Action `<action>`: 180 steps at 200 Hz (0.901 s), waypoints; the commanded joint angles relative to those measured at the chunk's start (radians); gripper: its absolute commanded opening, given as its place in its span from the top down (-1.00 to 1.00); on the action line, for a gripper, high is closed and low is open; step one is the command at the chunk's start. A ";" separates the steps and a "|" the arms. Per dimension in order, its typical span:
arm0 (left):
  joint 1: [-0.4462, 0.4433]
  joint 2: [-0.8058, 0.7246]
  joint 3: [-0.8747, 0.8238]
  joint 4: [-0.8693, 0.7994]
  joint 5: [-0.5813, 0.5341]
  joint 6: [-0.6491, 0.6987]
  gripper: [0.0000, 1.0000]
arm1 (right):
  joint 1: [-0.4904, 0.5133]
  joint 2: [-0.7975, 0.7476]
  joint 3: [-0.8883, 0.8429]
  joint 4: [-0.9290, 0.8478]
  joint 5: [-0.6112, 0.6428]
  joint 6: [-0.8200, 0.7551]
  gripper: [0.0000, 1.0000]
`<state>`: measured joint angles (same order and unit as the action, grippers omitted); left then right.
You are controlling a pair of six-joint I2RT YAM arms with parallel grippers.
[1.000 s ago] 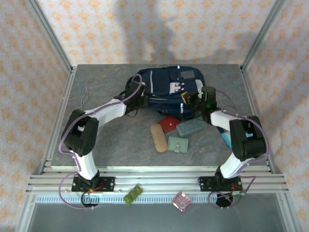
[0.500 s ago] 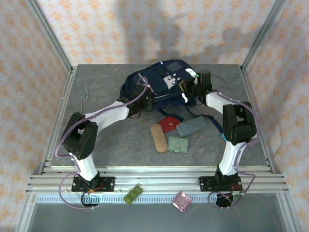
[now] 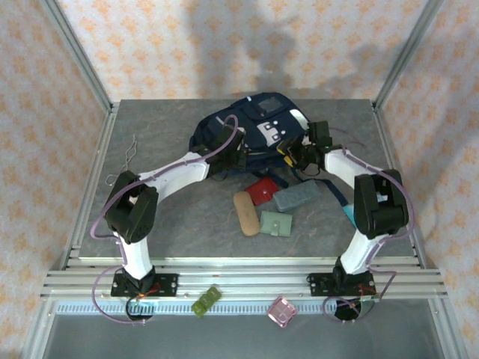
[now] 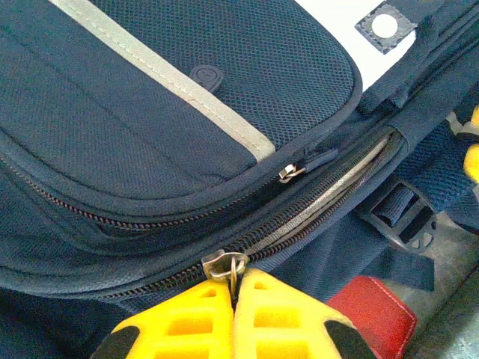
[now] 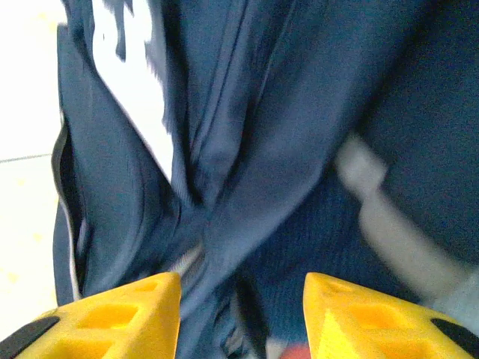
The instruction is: Pack the student bag
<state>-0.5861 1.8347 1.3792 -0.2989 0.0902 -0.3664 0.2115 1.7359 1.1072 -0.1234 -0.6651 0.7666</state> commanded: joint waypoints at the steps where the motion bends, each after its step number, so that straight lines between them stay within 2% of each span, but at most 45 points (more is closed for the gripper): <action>1: -0.015 0.020 0.094 -0.063 0.027 0.014 1.00 | 0.070 -0.016 -0.033 0.026 -0.068 0.042 0.08; 34: -0.023 0.023 0.119 -0.097 0.046 0.047 1.00 | 0.147 0.003 -0.035 0.112 -0.096 0.137 0.06; 63: -0.030 0.026 0.123 -0.107 0.078 0.071 1.00 | 0.169 0.037 -0.029 0.205 -0.124 0.217 0.06; 134: -0.035 0.029 0.124 -0.179 0.123 0.128 1.00 | 0.166 0.100 0.022 0.269 -0.001 0.309 0.14; 149: -0.035 0.025 0.114 -0.181 0.114 0.132 1.00 | 0.166 0.130 0.037 0.274 0.017 0.312 0.35; 171: -0.035 0.015 0.100 -0.186 0.027 0.131 1.00 | 0.165 0.157 0.041 0.286 0.012 0.312 0.90; 180: -0.034 0.019 0.102 -0.203 -0.016 0.133 1.00 | 0.161 0.152 0.033 0.288 0.021 0.310 1.00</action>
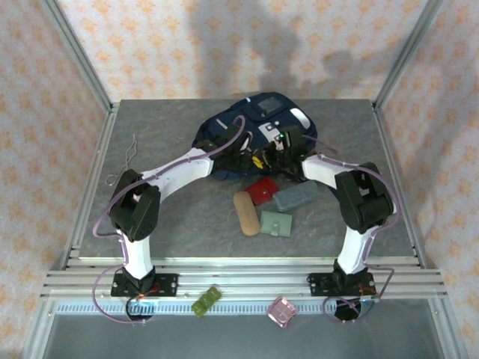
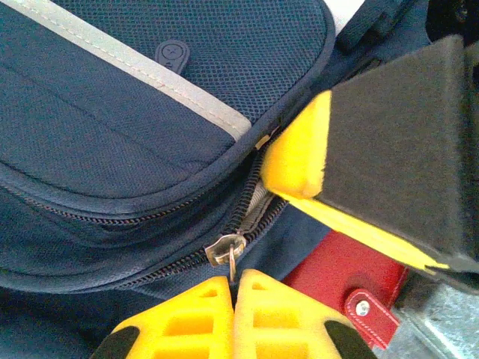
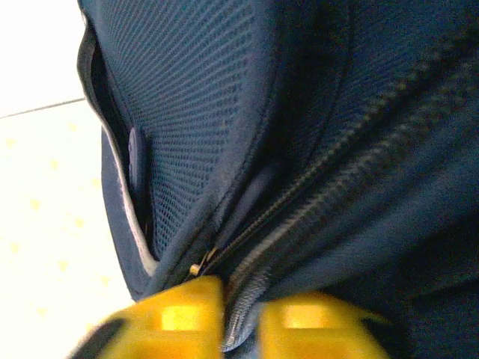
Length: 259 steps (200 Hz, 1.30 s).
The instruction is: Pack the student bag
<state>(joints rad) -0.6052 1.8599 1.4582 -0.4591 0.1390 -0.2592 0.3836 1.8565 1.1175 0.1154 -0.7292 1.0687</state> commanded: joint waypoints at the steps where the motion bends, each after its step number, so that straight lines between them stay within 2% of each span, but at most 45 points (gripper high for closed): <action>1: -0.015 -0.005 0.023 -0.046 -0.070 0.027 1.00 | -0.011 0.031 0.021 0.050 0.086 0.008 1.00; 37: -0.001 0.002 -0.021 -0.057 -0.207 0.027 1.00 | -0.046 -0.026 -0.035 0.061 0.111 0.001 1.00; 96: 0.157 -0.074 -0.190 0.067 -0.238 -0.041 1.00 | -0.098 -0.118 -0.148 0.081 0.116 -0.015 1.00; 137: 0.156 -0.093 -0.188 0.085 -0.229 -0.043 1.00 | -0.097 -0.101 -0.137 0.096 0.096 -0.026 1.00; 192: 0.121 -0.182 -0.248 0.076 -0.191 -0.029 1.00 | -0.097 -0.034 0.013 -0.002 0.078 -0.104 1.00; 240: 0.119 -0.242 -0.286 0.111 -0.148 -0.046 1.00 | -0.098 -0.044 0.029 -0.037 0.087 -0.139 1.00; 259: 0.119 -0.210 -0.245 0.113 -0.083 -0.024 0.51 | -0.096 -0.055 0.004 -0.031 0.086 -0.142 1.00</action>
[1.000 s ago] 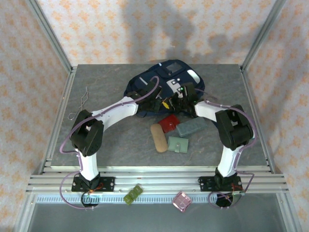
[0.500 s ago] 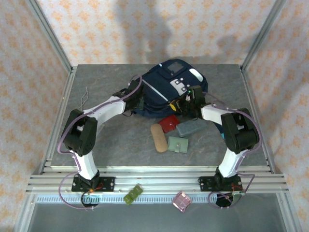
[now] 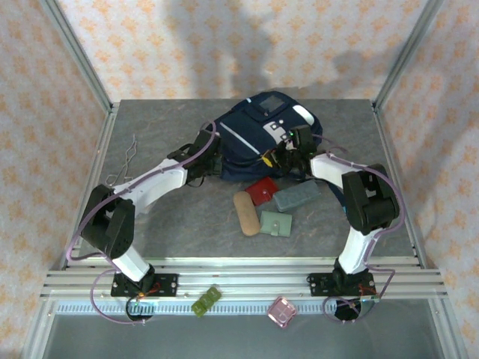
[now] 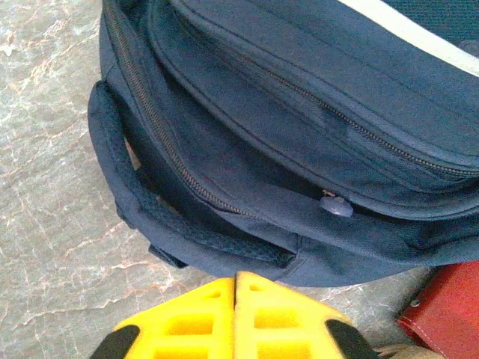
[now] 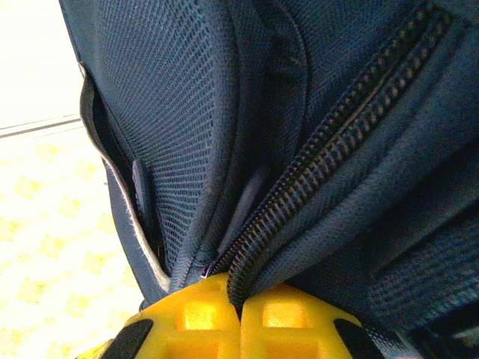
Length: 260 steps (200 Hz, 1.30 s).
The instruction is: Pack the student bag
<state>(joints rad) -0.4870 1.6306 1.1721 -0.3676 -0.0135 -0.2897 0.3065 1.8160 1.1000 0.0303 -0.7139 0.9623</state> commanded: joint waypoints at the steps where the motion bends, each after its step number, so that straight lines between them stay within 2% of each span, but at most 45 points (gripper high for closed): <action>1: 0.001 0.022 0.043 0.022 0.073 0.008 0.48 | -0.019 -0.015 0.020 0.054 0.071 -0.036 1.00; 5: 0.001 0.028 0.052 0.026 0.085 0.011 0.38 | -0.019 -0.016 0.016 0.055 0.072 -0.037 1.00; 26: 0.001 0.066 0.096 0.046 0.166 0.055 0.16 | -0.019 -0.021 -0.007 0.064 0.073 -0.037 1.00; 64: 0.001 0.178 0.227 -0.051 0.176 0.109 -0.15 | -0.014 -0.019 -0.013 0.080 0.067 -0.030 1.00; 92: 0.001 0.250 0.295 -0.127 0.112 0.131 -0.16 | -0.013 -0.015 -0.006 0.081 0.065 -0.028 1.00; 134: 0.001 0.306 0.332 -0.161 0.084 0.190 -0.16 | -0.011 -0.011 -0.005 0.088 0.060 -0.025 1.00; 176: -0.005 0.332 0.358 -0.182 0.125 0.237 -0.04 | -0.011 -0.006 -0.003 0.091 0.060 -0.019 1.00; 193: -0.011 0.343 0.369 -0.192 0.108 0.245 -0.02 | -0.011 -0.003 -0.003 0.092 0.059 -0.016 1.00; 219: -0.012 0.351 0.376 -0.221 0.099 0.252 -0.15 | -0.011 -0.003 -0.003 0.094 0.058 -0.013 1.00; 260: -0.012 0.305 0.320 -0.200 0.156 0.276 -0.18 | -0.011 -0.002 -0.004 0.092 0.060 -0.013 1.00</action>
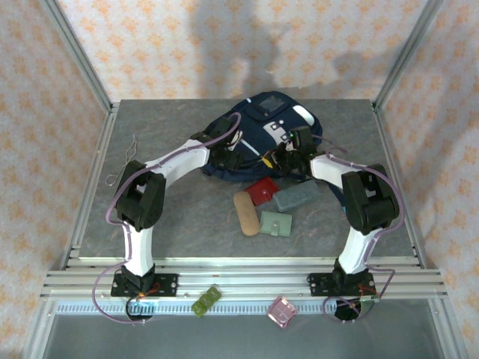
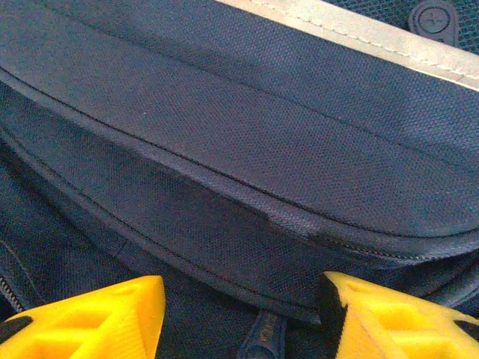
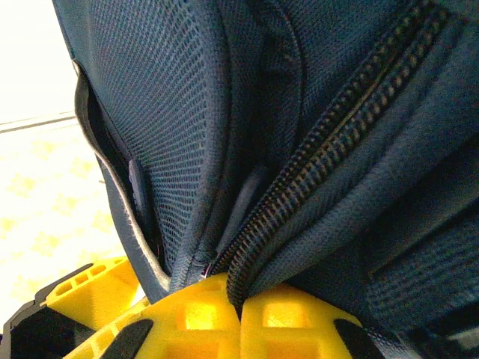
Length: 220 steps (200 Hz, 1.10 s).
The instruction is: Pack the student bag
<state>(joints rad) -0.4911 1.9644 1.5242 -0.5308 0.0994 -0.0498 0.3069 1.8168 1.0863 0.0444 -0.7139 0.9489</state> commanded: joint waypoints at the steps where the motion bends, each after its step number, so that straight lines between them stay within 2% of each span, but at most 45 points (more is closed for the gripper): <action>1: -0.007 -0.029 -0.032 -0.035 0.047 0.037 -0.18 | -0.011 -0.003 0.009 0.078 0.060 0.001 1.00; 74: 0.009 -0.088 -0.077 -0.006 0.136 0.030 -0.18 | -0.011 -0.011 -0.003 0.084 0.062 0.005 1.00; 118: 0.018 -0.111 -0.112 0.004 0.111 0.028 -0.19 | -0.011 -0.010 -0.005 0.092 0.060 0.011 1.00; 160: 0.020 -0.080 -0.093 0.015 0.102 0.034 0.10 | -0.008 -0.006 -0.002 0.098 0.057 0.019 1.00; 189: 0.020 -0.063 -0.066 0.025 0.095 0.029 0.14 | -0.007 -0.012 -0.005 0.097 0.060 0.017 1.00; 205: 0.022 -0.063 -0.061 0.034 0.092 0.030 0.38 | -0.007 -0.013 -0.006 0.096 0.058 0.017 1.00; 220: 0.023 -0.026 -0.055 0.031 0.083 0.030 0.39 | -0.007 -0.011 -0.006 0.097 0.057 0.017 1.00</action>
<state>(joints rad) -0.4770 1.8919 1.4342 -0.5049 0.2020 -0.0250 0.3069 1.8168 1.0798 0.0532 -0.7139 0.9607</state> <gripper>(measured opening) 0.310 0.039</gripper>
